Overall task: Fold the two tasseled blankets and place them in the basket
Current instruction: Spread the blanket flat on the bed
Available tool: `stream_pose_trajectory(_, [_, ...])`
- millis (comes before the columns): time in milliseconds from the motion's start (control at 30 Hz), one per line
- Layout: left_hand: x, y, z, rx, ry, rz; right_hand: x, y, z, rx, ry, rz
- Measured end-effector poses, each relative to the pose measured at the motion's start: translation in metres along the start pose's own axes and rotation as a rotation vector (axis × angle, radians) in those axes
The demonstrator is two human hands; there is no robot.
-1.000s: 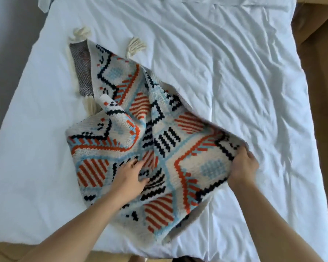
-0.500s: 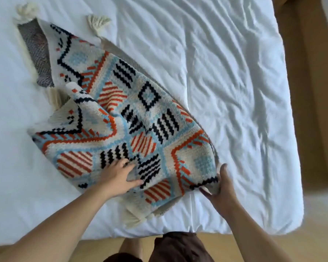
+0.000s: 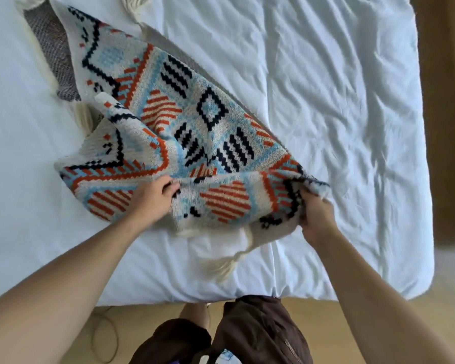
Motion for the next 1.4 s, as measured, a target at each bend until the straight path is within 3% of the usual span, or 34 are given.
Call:
stream_pose_trajectory(233, [0.019, -0.040, 0.056, -0.109, -0.168, -0.076, -0.032, 0.117, -0.038, -0.053, 0.160, 0.191])
stream_pose_trajectory(367, [-0.002, -0.037, 0.047, -0.006, -0.024, -0.059, -0.065, 0.103, -0.058, -0.241, 0.369, 0.171])
stream_pose_trajectory(433, [-0.021, -0.018, 0.027, 0.113, 0.100, -0.007, -0.080, 0.054, -0.058, -0.558, 0.456, 0.129])
stream_pose_trajectory(533, [-0.055, 0.016, -0.010, 0.196, 0.293, 0.080, -0.097, -0.037, -0.041, -1.442, 0.778, -0.054])
stream_pose_trajectory(567, [-0.067, 0.027, -0.023, 0.218, 0.367, 0.112, -0.089, -0.048, -0.027, -1.601, 0.785, -0.133])
stream_pose_trajectory(633, [-0.086, 0.052, -0.046, 0.279, 0.553, 0.203, -0.056, -0.027, -0.020, -1.516, 0.564, -0.039])
stream_pose_trajectory(733, [-0.097, 0.079, -0.059, 0.365, 0.766, 0.306, 0.000, 0.032, -0.019, -0.773, 0.077, 0.156])
stream_pose_trajectory(800, [-0.090, 0.078, -0.057, 0.370, 0.789, 0.299, 0.010, 0.054, -0.044, -0.631, 0.038, 0.147])
stream_pose_trajectory(867, [-0.071, 0.074, -0.055, 0.250, 0.638, 0.283, 0.017, 0.062, -0.075, -0.703, 0.070, 0.146])
stream_pose_trajectory(967, [-0.042, 0.056, -0.022, 0.039, 0.179, 0.238, 0.022, 0.058, -0.119, -0.713, 0.158, 0.129])
stream_pose_trajectory(1033, [-0.028, 0.047, -0.004, 0.039, 0.030, 0.214, 0.017, 0.082, -0.131, -0.635, 0.199, 0.209])
stream_pose_trajectory(1100, [-0.011, 0.045, 0.003, 0.074, -0.004, 0.200, 0.014, 0.144, -0.104, -0.466, 0.045, 0.394])
stream_pose_trajectory(1200, [0.013, 0.038, 0.006, 0.147, 0.017, 0.185, 0.015, 0.206, 0.003, -0.097, -0.385, 0.564])
stream_pose_trajectory(1267, [0.027, 0.026, 0.003, 0.127, 0.029, 0.156, 0.026, 0.190, 0.068, -0.136, -0.588, 0.473])
stream_pose_trajectory(1367, [0.044, 0.001, -0.013, 0.164, 0.090, 0.115, 0.055, 0.150, 0.107, -0.578, -0.571, 0.147])
stream_pose_trajectory(1400, [0.048, -0.007, -0.018, 0.202, 0.096, 0.110, 0.062, 0.153, 0.107, -0.716, -0.568, 0.134])
Point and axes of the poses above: each hand's wrist, its own x-axis towards the middle knuckle, its own z-axis out of the back of the hand, y = z × x, the point moved 9 cm from there along x, towards the middle knuckle, and after that the axes turned 2 degrees about -z, right-handed, at the moved point
